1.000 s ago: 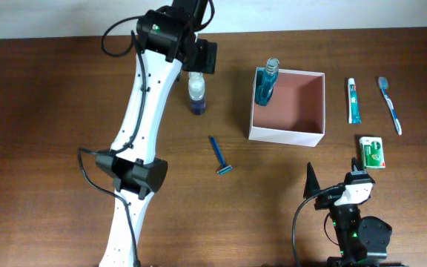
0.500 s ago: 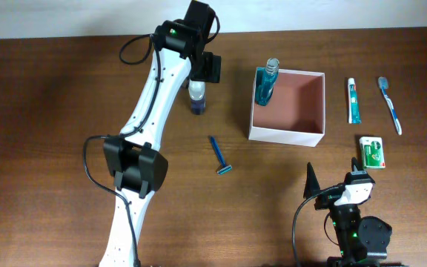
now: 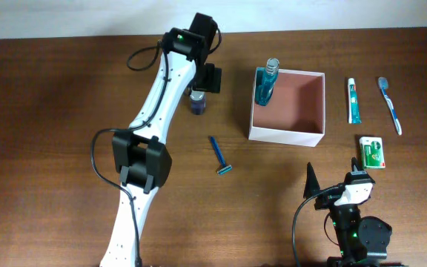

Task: Pack container
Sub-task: 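Move the left gripper to the white soap pump bottle and grasp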

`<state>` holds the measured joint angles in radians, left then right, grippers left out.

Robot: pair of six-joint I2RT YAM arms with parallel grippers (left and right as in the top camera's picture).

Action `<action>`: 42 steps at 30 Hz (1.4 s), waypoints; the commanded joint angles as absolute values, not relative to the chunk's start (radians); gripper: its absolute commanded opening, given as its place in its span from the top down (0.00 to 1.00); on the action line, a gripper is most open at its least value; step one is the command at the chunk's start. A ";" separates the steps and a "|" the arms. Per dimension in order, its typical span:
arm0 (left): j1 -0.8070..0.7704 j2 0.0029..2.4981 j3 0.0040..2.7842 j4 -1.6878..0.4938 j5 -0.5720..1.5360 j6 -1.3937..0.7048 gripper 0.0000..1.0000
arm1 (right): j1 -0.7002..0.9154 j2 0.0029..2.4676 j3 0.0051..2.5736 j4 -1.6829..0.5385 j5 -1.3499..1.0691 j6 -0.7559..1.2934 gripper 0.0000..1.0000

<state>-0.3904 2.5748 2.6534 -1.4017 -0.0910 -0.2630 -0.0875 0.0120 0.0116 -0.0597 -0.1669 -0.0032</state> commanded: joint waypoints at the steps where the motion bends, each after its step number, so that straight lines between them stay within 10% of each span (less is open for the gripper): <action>1: -0.383 2.577 2.651 -1.385 -0.075 -0.276 0.02 | -0.079 0.004 0.006 -0.064 -0.162 -0.003 0.01; 10: -0.382 2.577 2.651 -1.333 -0.075 -0.275 0.03 | -0.079 0.004 0.006 -0.064 -0.162 -0.003 0.02; 42: -0.382 2.577 2.712 -1.398 -0.075 -0.268 0.60 | -0.079 0.004 0.006 -0.064 -0.162 -0.003 0.01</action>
